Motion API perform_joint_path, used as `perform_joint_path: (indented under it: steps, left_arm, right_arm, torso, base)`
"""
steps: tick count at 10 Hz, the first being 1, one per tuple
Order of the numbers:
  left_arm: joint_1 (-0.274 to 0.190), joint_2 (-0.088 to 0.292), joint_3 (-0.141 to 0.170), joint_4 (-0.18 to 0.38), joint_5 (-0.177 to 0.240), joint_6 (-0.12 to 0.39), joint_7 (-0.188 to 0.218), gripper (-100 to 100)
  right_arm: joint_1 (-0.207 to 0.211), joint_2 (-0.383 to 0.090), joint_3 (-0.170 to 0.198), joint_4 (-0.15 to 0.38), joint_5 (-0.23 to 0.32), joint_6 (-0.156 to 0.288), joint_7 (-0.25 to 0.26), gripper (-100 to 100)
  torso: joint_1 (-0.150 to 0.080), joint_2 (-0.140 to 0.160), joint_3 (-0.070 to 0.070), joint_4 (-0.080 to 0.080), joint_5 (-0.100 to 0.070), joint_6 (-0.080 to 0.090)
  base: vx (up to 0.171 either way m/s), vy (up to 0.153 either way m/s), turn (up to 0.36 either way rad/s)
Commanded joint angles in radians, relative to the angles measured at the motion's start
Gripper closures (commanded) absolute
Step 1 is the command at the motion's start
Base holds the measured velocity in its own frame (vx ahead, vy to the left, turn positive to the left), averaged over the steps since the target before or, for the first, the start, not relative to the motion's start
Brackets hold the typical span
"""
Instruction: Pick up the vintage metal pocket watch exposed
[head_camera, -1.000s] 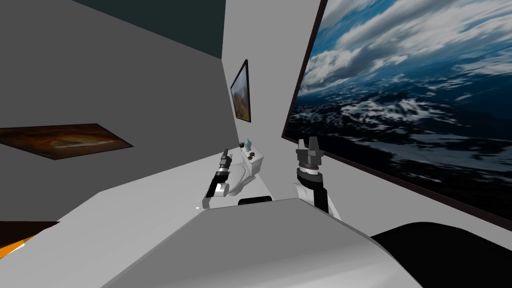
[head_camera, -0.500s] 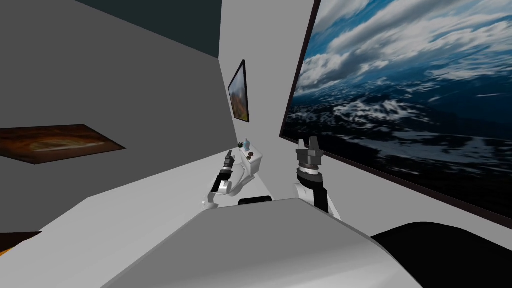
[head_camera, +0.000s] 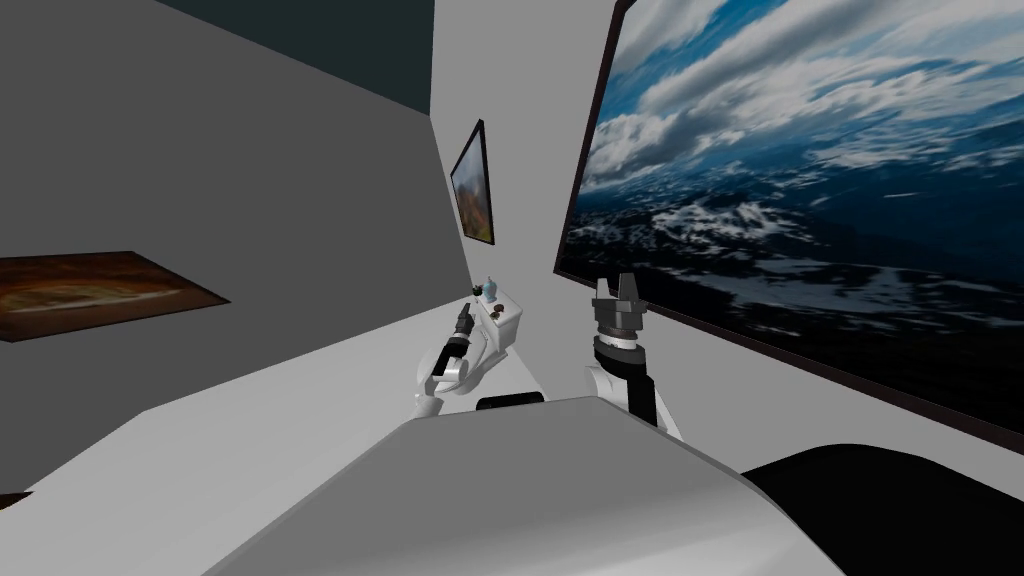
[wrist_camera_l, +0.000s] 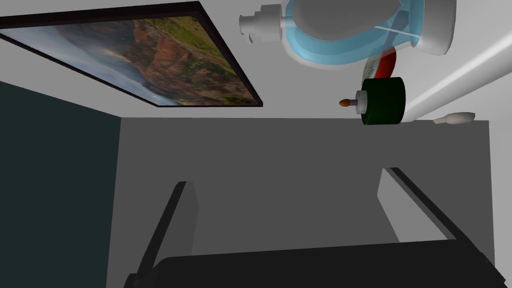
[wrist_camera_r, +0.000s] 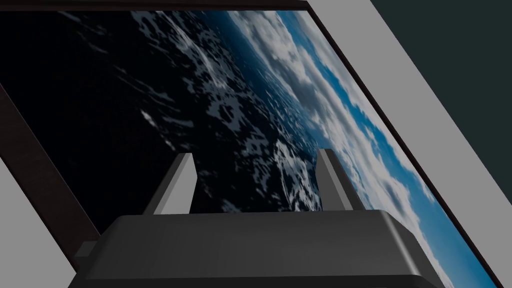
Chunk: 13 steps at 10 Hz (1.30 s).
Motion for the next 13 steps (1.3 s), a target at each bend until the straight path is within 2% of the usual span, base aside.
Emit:
perform_joint_path:
  steps: [1,2,3,5,6,7,13]
  left_arm:
    - [-0.026,-0.006,-0.007,0.05,0.014,0.015,-0.007,-100]
    - [-0.049,-0.008,-0.013,0.078,0.027,0.028,-0.012,-100]
    - [-0.049,-0.008,-0.013,0.094,0.027,0.028,-0.012,-100]
    - [-0.095,-0.012,-0.024,0.175,0.052,0.052,-0.022,-100]
    - [-0.116,-0.014,-0.029,0.202,0.064,0.064,-0.026,-100]
    - [-0.116,-0.014,-0.029,0.213,0.064,0.064,-0.026,-100]
    - [-0.223,-0.01,-0.055,0.401,0.122,0.12,-0.048,-100]
  right_arm:
    - [0.0,0.0,0.0,0.0,0.0,0.0,0.0,0]
    - [0.0,0.0,0.0,0.0,0.0,0.0,0.0,0]
    - [0.0,0.0,0.0,0.0,0.0,0.0,0.0,0]
    - [0.0,0.0,0.0,0.0,0.0,0.0,0.0,0]
    - [0.0,0.0,0.0,0.0,0.0,0.0,0.0,0]
    - [0.0,0.0,0.0,0.0,0.0,0.0,0.0,0]
    - [0.0,0.0,0.0,0.0,0.0,0.0,0.0,0]
  torso:
    - [0.0,0.0,0.0,0.0,0.0,0.0]
    - [0.0,0.0,0.0,0.0,0.0,0.0]
    - [0.0,0.0,0.0,0.0,0.0,0.0]
    - [0.0,0.0,0.0,0.0,0.0,0.0]
    - [0.0,0.0,0.0,0.0,0.0,0.0]
    - [0.0,0.0,0.0,0.0,0.0,0.0]
    - [0.0,0.0,0.0,0.0,0.0,0.0]
  base:
    - [-0.012,-0.003,-0.042]
    - [-0.014,-0.006,-0.103]
    - [-0.011,-0.002,-0.028]
    - [-0.014,-0.004,-0.066]
    - [-0.018,-0.003,-0.089]
    - [-0.011,-0.003,-0.021]
    - [-0.011,-0.006,-0.061]
